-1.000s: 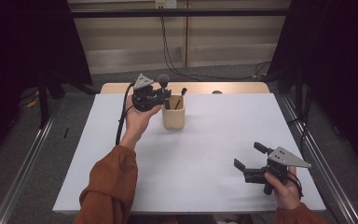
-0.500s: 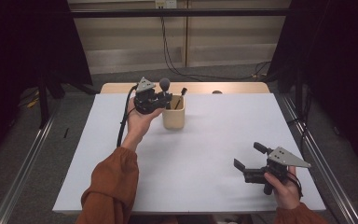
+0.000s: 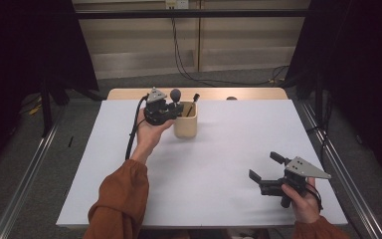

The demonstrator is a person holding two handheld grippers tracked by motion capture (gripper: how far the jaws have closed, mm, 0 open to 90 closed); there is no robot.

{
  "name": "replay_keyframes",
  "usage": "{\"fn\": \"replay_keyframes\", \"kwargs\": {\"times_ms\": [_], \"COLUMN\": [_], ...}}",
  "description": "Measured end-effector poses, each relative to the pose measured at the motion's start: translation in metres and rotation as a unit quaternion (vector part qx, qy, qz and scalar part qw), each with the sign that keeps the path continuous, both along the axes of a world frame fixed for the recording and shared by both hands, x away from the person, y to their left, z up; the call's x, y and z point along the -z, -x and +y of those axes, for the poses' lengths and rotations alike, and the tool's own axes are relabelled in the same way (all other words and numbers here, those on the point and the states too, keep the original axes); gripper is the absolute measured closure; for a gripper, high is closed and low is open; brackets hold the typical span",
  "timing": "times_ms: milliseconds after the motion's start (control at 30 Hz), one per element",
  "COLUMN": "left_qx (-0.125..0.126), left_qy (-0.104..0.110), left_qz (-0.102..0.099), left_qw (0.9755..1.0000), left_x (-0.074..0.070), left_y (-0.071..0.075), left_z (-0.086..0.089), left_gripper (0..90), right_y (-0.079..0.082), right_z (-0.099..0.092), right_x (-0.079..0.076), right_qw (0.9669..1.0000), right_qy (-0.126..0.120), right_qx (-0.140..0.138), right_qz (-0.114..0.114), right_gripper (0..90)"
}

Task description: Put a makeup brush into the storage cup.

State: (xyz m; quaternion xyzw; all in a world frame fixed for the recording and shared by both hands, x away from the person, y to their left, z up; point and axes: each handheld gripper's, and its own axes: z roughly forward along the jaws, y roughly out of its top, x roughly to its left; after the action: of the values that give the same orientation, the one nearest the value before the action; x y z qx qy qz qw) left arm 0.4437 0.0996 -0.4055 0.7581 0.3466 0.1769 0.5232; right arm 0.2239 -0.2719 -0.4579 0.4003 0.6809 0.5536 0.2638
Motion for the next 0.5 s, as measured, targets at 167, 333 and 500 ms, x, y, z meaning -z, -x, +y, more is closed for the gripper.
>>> {"fn": "replay_keyframes", "kwargs": {"times_ms": [167,333,500], "left_qx": [-0.001,-0.013,-0.034], "left_qy": [0.001,0.013,0.022], "left_qz": [0.002,0.003,0.011], "left_qw": [1.0,0.9998,0.9991], "left_x": [0.0036,0.0044,0.0099], "left_y": [-0.0004,-0.0013,-0.0024], "left_z": [-0.0008,-0.0005,0.0017], "left_gripper": [70.5,62.5,36.4], "right_y": [0.0,-0.0002,-0.0002], "right_z": [0.0005,0.0004,0.0003], "right_x": [0.0001,0.0003,0.0002], "right_qw": [1.0,1.0,1.0], "right_qy": [0.001,0.001,0.001], "right_qx": [0.0,0.001,0.002], "right_qz": [0.001,0.001,0.002], "right_gripper": [0.0,0.0,0.0]}}
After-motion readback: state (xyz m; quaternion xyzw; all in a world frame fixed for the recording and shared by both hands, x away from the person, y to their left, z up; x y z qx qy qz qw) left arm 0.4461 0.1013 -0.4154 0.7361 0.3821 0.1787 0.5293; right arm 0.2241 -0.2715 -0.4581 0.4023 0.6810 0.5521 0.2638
